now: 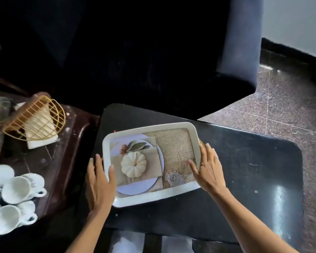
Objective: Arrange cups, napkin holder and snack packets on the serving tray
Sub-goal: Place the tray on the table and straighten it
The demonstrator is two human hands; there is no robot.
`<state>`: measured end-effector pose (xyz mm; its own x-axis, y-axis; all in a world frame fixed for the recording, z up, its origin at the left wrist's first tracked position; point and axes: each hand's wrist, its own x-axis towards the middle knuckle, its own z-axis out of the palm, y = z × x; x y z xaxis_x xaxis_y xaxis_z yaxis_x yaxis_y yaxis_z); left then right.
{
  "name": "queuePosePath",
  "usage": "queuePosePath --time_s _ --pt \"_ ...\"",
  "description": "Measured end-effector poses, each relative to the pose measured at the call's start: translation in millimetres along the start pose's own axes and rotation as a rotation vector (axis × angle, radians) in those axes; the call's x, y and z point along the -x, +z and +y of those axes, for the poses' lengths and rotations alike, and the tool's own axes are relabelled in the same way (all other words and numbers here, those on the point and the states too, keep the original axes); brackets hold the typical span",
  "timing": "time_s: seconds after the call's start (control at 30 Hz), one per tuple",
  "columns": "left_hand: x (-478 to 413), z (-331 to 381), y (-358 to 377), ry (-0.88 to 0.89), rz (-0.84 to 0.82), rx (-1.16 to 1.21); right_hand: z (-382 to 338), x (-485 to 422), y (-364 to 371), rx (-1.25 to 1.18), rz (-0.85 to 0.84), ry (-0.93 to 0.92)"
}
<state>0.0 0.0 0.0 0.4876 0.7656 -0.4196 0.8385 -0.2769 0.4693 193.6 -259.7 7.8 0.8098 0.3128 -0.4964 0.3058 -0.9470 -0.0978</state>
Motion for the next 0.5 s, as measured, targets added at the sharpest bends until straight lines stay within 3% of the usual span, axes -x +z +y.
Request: queuePosePath --time_s 0.1,0.2,0.37,0.5 --pt "-7 -1 11 -0.16 0.109 0.157 11 -12 8 -0.17 0.12 0.055" --pt "-16 -4 19 -0.213 0.123 0.253 18 -24 12 -0.36 0.122 0.105" --pt "-33 -9 17 -0.367 0.174 0.391 24 -50 10 -0.373 0.184 0.046" --pt "-34 -15 18 -0.399 0.202 0.381 28 -59 12 -0.448 0.21 0.121"
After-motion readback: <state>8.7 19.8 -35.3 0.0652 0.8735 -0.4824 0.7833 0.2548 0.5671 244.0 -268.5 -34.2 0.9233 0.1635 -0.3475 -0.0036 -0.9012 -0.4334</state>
